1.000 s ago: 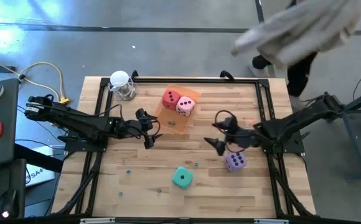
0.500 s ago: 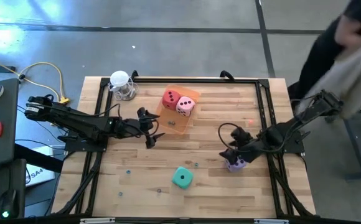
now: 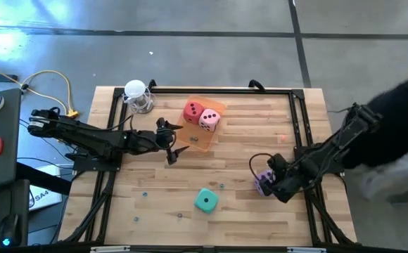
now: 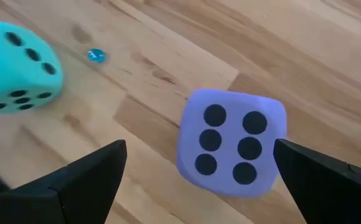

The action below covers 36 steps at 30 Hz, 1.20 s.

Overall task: Pick & Place Dice
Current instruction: Put the big purple die into the orange bin

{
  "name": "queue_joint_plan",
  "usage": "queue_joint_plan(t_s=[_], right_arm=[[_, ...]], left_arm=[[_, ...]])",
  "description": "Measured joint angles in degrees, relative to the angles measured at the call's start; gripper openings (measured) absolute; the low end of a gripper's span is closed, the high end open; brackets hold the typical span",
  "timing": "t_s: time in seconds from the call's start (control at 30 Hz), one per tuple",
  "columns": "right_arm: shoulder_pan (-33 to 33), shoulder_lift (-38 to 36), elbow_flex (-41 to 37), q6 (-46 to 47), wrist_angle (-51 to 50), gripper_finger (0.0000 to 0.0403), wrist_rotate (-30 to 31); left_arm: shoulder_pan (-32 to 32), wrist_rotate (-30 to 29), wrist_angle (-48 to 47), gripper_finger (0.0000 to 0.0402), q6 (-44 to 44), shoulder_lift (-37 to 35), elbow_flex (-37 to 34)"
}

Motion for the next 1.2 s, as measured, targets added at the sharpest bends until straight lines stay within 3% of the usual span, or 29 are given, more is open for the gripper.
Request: queue_joint_plan(t_s=[0.43, 1.2], right_arm=[[-0.83, 4.17, 0.0, 3.09, -4.52, 0.0398, -2.49], [-0.83, 9.83, 0.0, 2.82, -2.71, 0.0398, -0.46]], left_arm=[[2.29, -0.07, 0.0, 0.04, -3.5, 0.02, 0.0], [2.13, 0.5, -0.22, 0.04, -4.0, 0.01, 0.0]])
